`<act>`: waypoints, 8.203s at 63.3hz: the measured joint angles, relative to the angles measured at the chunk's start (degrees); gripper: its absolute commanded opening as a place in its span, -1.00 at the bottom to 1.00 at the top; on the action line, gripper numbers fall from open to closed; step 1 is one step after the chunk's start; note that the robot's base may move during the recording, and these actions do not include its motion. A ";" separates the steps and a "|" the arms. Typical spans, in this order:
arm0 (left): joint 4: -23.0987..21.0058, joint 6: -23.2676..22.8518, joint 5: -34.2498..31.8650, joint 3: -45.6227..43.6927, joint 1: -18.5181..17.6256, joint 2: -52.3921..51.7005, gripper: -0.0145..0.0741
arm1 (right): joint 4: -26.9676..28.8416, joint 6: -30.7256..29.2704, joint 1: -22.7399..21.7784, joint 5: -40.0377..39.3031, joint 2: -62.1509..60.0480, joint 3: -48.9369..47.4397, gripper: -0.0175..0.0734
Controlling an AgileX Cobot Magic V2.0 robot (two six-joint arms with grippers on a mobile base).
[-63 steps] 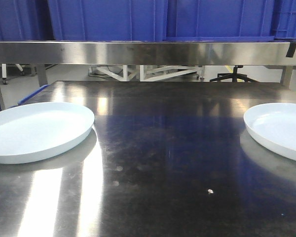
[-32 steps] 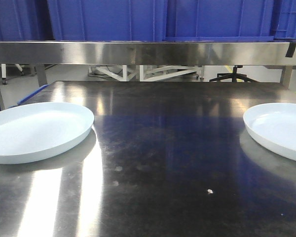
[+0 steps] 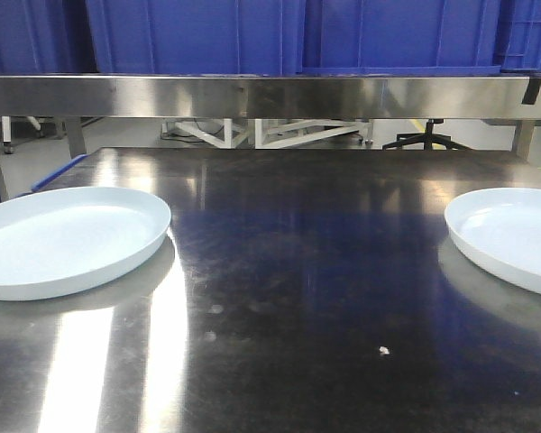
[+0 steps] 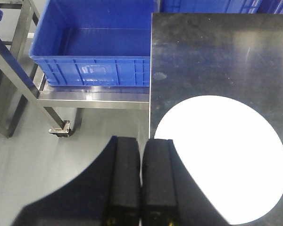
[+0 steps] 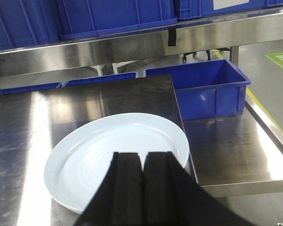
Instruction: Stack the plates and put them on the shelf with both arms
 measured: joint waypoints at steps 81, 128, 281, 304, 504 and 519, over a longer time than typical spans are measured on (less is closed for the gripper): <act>0.00 0.90 -3.77 -0.36 0.00 0.10 -0.45 | 0.00 0.00 0.00 0.00 0.00 0.00 -0.49; -0.22 1.06 2.30 -0.36 0.00 0.10 -0.45 | -2.12 1.19 0.00 20.05 27.35 -28.88 -0.49; -4.30 -0.82 -10.55 -7.06 0.00 43.89 -0.45 | -9.60 0.52 0.00 17.21 54.71 -42.87 0.36; -9.20 -0.82 -7.94 -18.33 -8.55 36.74 -0.45 | -9.60 0.52 0.00 17.21 54.71 -42.87 0.36; -3.89 -0.50 -24.40 31.26 3.32 -23.27 -0.48 | -9.51 0.52 0.00 18.82 54.71 -42.87 -0.13; -4.00 -0.50 -24.27 31.26 3.32 -23.27 -0.48 | -9.47 0.52 0.00 21.17 54.71 -42.87 -0.46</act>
